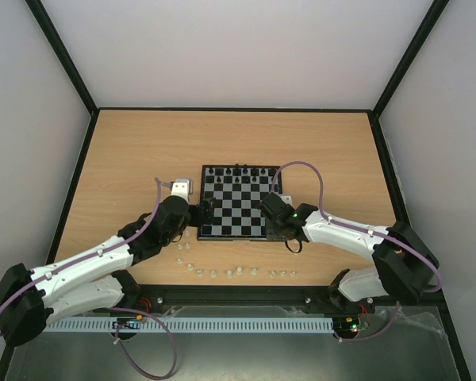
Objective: Set up the chess pieces on the board
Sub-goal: Place the chess piece on the chessboard.
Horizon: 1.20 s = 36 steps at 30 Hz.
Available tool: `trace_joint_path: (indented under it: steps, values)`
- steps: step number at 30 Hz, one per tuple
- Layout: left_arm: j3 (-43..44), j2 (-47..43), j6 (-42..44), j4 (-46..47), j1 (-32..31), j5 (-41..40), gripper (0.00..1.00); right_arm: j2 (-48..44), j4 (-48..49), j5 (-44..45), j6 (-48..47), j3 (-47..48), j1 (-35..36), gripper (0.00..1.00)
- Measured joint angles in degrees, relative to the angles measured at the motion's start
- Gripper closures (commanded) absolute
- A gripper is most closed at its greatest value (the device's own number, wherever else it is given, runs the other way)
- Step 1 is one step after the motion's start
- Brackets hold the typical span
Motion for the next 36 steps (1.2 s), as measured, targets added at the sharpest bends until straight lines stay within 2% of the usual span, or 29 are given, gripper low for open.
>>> trace_joint_path:
  steps: [3, 12, 16, 20, 25, 36]
  values:
    - [0.00, -0.24, 0.00, 0.02, 0.00, 0.00, 0.01, -0.09, -0.26, 0.00, 0.04, 0.00, 0.00, 0.73]
    - [-0.66, -0.87, -0.26, 0.26, 0.00, 0.04, 0.01, -4.13, -0.17, -0.07, 0.13, -0.31, 0.04, 0.46]
    - [-1.86, -1.40, -0.44, 0.48, 0.00, 0.22, 0.01, -7.69, 0.42, 1.36, 0.04, -0.87, 0.24, 0.29]
    - [-2.10, -1.40, -0.44, 0.48, 0.00, 0.17, 0.01, -11.65, 1.36, 4.55, -0.39, -2.05, 0.26, 0.00]
    - [-2.10, -1.38, -0.39, 0.48, 0.00, 0.13, 0.01, -14.10, 2.23, 8.92, -1.55, -2.03, 0.26, 0.01]
    - [-2.10, 0.35, -0.28, 0.52, 1.25, -0.09, 0.01, -19.06, 6.19, 12.52, -5.22, -1.09, 0.26, 0.01]
